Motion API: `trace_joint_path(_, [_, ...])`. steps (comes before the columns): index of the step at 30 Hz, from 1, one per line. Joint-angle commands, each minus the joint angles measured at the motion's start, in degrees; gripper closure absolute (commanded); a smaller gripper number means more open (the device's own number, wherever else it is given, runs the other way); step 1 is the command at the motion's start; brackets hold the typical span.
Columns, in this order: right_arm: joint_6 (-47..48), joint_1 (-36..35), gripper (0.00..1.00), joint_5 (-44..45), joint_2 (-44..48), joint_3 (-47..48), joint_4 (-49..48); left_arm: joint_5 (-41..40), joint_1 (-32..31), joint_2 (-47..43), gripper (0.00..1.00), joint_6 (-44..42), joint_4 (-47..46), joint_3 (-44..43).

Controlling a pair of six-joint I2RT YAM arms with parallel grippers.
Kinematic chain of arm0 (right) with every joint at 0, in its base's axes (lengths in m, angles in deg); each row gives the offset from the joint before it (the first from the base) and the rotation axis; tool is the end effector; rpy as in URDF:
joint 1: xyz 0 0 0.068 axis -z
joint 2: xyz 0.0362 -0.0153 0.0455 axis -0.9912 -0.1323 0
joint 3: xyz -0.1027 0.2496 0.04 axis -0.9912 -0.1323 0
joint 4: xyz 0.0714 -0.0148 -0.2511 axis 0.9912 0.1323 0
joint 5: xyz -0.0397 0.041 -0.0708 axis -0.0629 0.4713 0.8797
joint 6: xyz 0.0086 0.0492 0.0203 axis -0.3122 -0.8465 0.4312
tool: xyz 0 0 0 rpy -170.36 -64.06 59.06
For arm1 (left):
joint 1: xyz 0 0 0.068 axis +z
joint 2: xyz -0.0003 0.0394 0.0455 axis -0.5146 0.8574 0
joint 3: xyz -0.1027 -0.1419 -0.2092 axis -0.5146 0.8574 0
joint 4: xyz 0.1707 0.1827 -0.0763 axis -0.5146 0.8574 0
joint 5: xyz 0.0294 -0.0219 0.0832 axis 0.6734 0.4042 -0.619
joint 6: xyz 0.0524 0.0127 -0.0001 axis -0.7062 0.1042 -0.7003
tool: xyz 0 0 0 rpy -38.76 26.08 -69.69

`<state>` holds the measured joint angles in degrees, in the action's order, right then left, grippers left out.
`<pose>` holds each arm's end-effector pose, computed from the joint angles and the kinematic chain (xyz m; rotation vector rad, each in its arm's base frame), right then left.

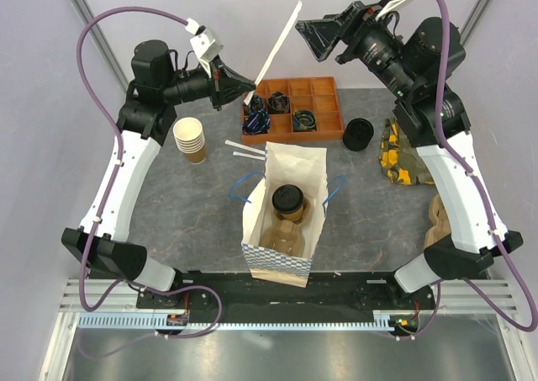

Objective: Pack the takeout coffee

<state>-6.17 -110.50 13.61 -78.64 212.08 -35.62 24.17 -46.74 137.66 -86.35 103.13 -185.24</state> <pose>0.2414 0.1368 0.6000 -0.2281 1.3055 0.8983 0.2935 -0.1116 0.4963 0.9478 1.3930 -0.8731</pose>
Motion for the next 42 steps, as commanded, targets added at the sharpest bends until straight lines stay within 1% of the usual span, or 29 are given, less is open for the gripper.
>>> trace_joint_path(1, [-5.0, 0.2, 0.16, -2.8, -1.0, 0.3, -3.9, 0.1, -1.2, -2.5, 0.98, 2.4, -3.4, 1.5])
trace_joint_path(4, [-5.4, 0.2, 0.2, -3.1, -1.3, -0.3, -4.7, -0.1, -1.8, -3.5, 0.98, 2.1, -3.4, 2.5])
trace_joint_path(7, [-5.8, 0.2, 0.28, -3.2, -1.9, -0.2, -5.2, -0.3, -2.6, -4.5, 0.98, 1.6, -3.4, 3.3])
trace_joint_path(8, [-6.0, 0.2, 0.32, -3.2, -2.2, -0.3, -5.4, -0.3, -2.8, -4.7, 0.98, 1.6, -3.5, 3.6])
trace_joint_path(10, [-6.4, 0.3, 0.38, -3.5, -2.5, -0.4, -5.6, -0.6, -3.2, -5.2, 0.98, 1.2, -3.6, 4.0])
trace_joint_path(11, [-6.5, 0.3, 0.43, -3.6, -2.6, -0.4, -5.7, -0.7, -3.3, -5.3, 0.98, 1.2, -3.6, 4.0])
trace_joint_path(13, [-6.5, 0.4, 0.5, -4.0, -2.6, -1.0, -5.8, -0.7, -3.7, -5.7, 0.98, 0.8, -3.7, 4.3])
trace_joint_path(14, [-6.7, 0.5, 0.58, -3.9, -2.5, -1.3, -5.8, -0.7, -3.7, -5.9, 0.98, 0.6, -3.6, 4.4])
trace_joint_path(16, [-6.7, 0.6, 0.67, -3.6, -2.3, -1.9, -5.7, -0.6, -4.4, -6.4, 0.98, 0.0, -3.7, 4.6])
trace_joint_path(17, [-6.7, 0.7, 0.76, -3.5, -2.3, -2.1, -5.7, -0.7, -4.4, -6.5, 0.98, -0.2, -3.7, 4.8])
trace_joint_path(18, [-6.8, 0.8, 0.81, -3.5, -2.0, -2.2, -5.7, -0.7, -4.7, -6.7, 0.98, -0.3, -3.7, 5.0])
trace_joint_path(19, [-6.8, 0.9, 0.93, -3.5, -1.9, -2.4, -5.7, -0.8, -4.7, -6.8, 0.98, -0.3, -3.7, 5.1])
trace_joint_path(20, [-6.6, 1.0, 0.99, -3.5, -1.7, -2.4, -5.5, -0.8, -4.8, -6.9, 0.98, -0.3, -3.7, 5.2])
trace_joint_path(21, [-6.5, 1.5, 1.0, -3.5, -1.5, -2.4, -5.4, -0.8, -4.8, -6.8, 0.96, -0.1, -3.8, 5.5])
trace_joint_path(22, [-6.5, 1.7, 1.0, -3.5, -1.4, -2.4, -5.1, -0.9, -4.8, -6.9, 0.87, 0.3, -3.8, 5.6])
trace_joint_path(23, [-6.5, 2.1, 1.0, -3.7, -0.9, -2.3, -5.0, -1.1, -4.9, -6.9, 0.75, 0.6, -3.7, 5.8])
trace_joint_path(24, [-6.2, 2.8, 1.0, -3.9, -0.6, -2.4, -4.8, -2.9, -4.8, -7.1, 0.62, 1.7, -3.7, 6.0])
trace_joint_path(25, [-5.5, 3.0, 1.0, -4.2, -0.2, -2.3, -4.2, -4.5, -4.8, -7.3, 0.39, 2.5, -3.4, 6.0])
trace_joint_path(26, [-4.9, 3.3, 1.0, -4.6, 0.7, -2.3, -3.7, -6.1, -4.7, -7.5, 0.3, 3.1, -2.4, 6.0])
trace_joint_path(27, [-4.3, 3.8, 1.0, -4.8, 1.3, -2.5, -3.2, -8.6, -4.6, -7.6, 0.16, 3.2, -1.6, 6.0])
trace_joint_path(28, [-2.2, 4.1, 1.0, -5.0, 1.9, -2.9, -2.3, -9.4, -4.5, -7.8, 0.11, 2.7, -0.9, 6.0])
trace_joint_path(30, [1.1, 4.2, 1.0, -5.8, 4.5, -4.6, -1.2, -13.2, -4.4, -8.9, 0.04, 0.7, 1.6, 6.8])
trace_joint_path(31, [4.7, 4.3, 1.0, -5.9, 6.7, -5.3, 0.4, -14.2, -4.4, -9.5, 0.03, 0.4, 2.2, 7.2])
trace_joint_path(34, [7.1, 4.2, 1.0, -5.9, 9.6, -7.6, 3.8, -17.6, -3.3, -11.5, 0.02, 0.4, 3.5, 8.9])
trace_joint_path(35, [7.6, 4.3, 1.0, -6.4, 11.2, -8.1, 4.7, -19.2, -2.3, -12.3, 0.02, 1.5, 4.2, 9.6])
trace_joint_path(38, [7.2, 4.3, 1.0, -8.1, 13.4, -9.6, 8.6, -20.6, 0.5, -13.1, 0.02, 4.0, 4.9, 10.8])
trace_joint_path(40, [7.7, 4.2, 1.0, -10.8, 14.7, -12.3, 10.9, -20.6, 1.7, -13.4, 0.02, 4.0, 5.8, 10.9])
trace_joint_path(41, [7.7, 4.2, 1.0, -11.4, 16.8, -13.7, 11.4, -20.5, 2.4, -13.5, 0.02, 5.6, 6.1, 11.4])
trace_joint_path(42, [7.8, 4.3, 1.0, -12.8, 17.7, -16.6, 11.7, -20.3, 2.7, -13.7, 0.01, 5.6, 6.6, 11.6])
